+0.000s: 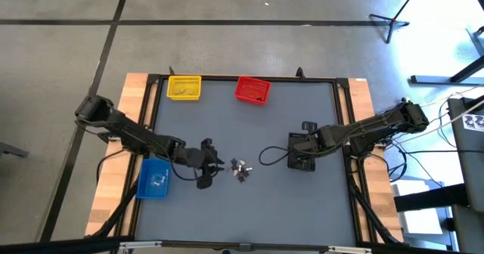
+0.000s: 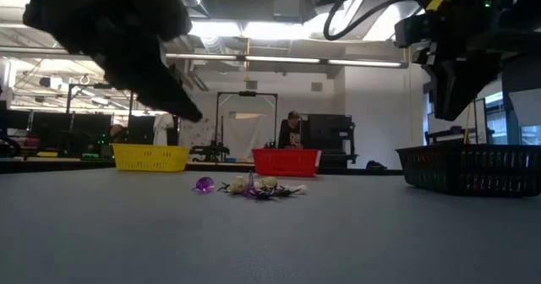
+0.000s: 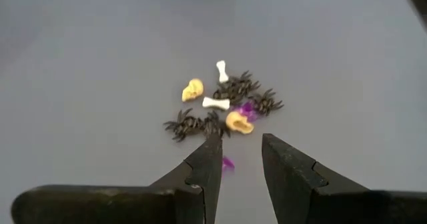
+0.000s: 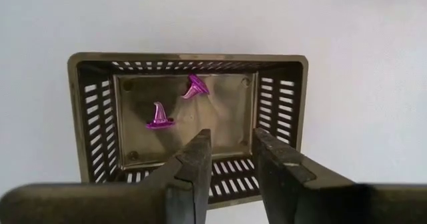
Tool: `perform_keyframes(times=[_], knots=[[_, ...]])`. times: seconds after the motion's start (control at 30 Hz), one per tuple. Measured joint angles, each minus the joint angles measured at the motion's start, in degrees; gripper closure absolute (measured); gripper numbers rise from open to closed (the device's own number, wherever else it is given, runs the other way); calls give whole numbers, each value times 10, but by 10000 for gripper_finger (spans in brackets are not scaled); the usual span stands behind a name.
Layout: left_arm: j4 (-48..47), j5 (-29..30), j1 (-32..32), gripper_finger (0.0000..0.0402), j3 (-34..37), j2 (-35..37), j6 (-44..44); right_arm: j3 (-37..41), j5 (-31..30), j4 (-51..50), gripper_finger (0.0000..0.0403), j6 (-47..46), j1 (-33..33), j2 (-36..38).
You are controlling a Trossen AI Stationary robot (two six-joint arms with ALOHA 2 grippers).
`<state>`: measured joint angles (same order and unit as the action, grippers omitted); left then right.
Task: Sort Halloween decoration
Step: Put the purple hat toy into the black bin
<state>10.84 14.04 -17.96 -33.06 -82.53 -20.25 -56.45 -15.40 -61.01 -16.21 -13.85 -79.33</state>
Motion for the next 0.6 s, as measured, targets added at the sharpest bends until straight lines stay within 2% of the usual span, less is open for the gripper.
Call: perform_keyframes(times=[0.3,0.43,0.6], knots=[[11,0,0,302,0,-71,44,0,0,0,295,0,0,0],[39,0,0,302,0,-101,51,0,0,1,295,0,0,0],[84,0,0,302,0,-135,104,0,0,2,295,0,0,0]])
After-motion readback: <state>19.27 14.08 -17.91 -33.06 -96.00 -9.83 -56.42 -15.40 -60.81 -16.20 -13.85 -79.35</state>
